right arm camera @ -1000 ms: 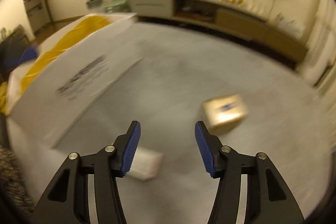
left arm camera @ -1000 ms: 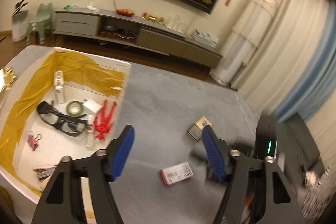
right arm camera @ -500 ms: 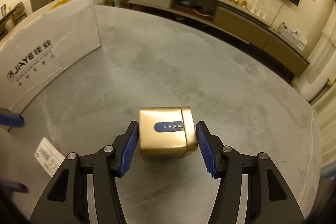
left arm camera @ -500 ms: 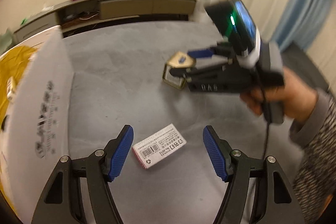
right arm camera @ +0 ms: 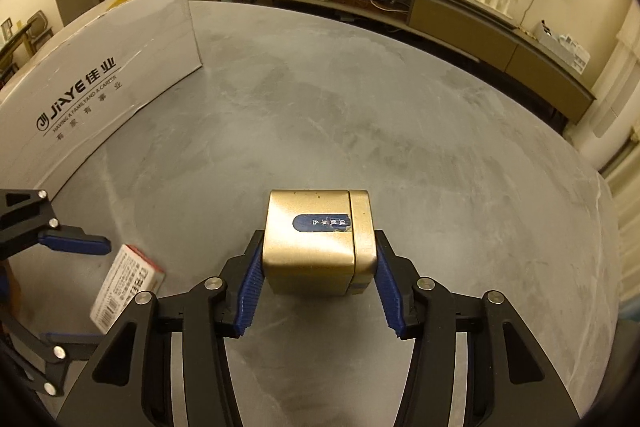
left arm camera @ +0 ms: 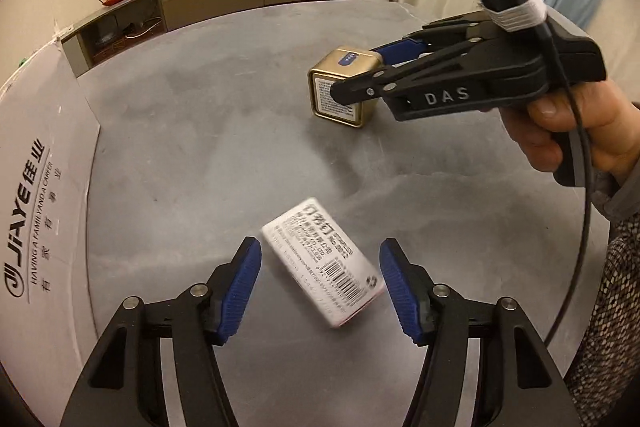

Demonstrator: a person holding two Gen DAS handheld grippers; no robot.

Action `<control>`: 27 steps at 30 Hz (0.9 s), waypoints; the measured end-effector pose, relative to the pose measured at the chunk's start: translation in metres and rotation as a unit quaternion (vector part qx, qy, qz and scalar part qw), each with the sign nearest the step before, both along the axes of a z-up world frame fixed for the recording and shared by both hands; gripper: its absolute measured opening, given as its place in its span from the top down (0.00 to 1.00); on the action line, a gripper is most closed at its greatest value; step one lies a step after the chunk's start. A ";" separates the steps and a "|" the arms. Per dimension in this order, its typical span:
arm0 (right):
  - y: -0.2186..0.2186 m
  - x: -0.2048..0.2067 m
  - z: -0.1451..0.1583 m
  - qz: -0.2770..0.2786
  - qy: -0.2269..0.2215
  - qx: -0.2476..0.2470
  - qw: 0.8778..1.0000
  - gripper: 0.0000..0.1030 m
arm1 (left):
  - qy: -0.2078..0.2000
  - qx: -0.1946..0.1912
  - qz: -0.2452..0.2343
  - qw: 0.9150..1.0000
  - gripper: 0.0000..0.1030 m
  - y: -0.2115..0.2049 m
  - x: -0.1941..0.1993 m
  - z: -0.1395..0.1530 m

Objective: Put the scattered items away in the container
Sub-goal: 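Grasp the red-and-white staples box with left tool while right tool grasps the gold box, then carry the staples box and gold box over the white box with both tools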

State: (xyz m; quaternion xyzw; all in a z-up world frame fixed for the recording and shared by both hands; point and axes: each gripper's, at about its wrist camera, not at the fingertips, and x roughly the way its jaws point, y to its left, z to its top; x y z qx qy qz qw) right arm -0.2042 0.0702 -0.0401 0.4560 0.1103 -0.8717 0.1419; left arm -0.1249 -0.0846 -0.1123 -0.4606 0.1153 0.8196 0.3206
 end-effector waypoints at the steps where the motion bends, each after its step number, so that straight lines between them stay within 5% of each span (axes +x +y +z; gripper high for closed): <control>1: 0.000 0.001 -0.001 -0.002 0.000 0.000 1.000 0.48 | -0.006 -0.003 0.011 1.000 0.36 0.001 -0.001 -0.003; 5: 0.000 0.000 -0.002 -0.017 -0.009 -0.016 1.000 0.48 | -0.013 -0.004 0.050 0.999 0.32 0.001 -0.001 -0.009; 9: -0.003 0.005 0.000 -0.023 -0.019 -0.033 0.999 0.48 | 0.011 -0.046 0.071 0.996 0.32 -0.001 0.002 -0.011; 15: -0.005 0.016 0.001 -0.030 -0.021 -0.046 0.998 0.48 | 0.002 -0.020 0.077 0.997 0.32 -0.002 0.003 -0.011; 16: -0.005 0.018 0.001 -0.032 -0.021 -0.049 0.998 0.48 | 0.009 -0.025 0.073 0.997 0.36 -0.002 0.004 -0.011; 17: -0.004 0.020 0.001 -0.035 -0.022 -0.054 0.998 0.48 | 0.017 -0.029 0.070 0.997 0.54 -0.002 0.005 -0.010; 18: -0.003 0.022 0.002 -0.037 -0.024 -0.060 0.997 0.48 | 0.018 -0.029 0.067 0.997 0.62 0.000 0.005 -0.008; 27: 0.002 0.052 0.011 -0.050 -0.021 -0.081 0.995 0.48 | 0.032 -0.023 0.090 0.995 0.62 -0.005 0.009 0.012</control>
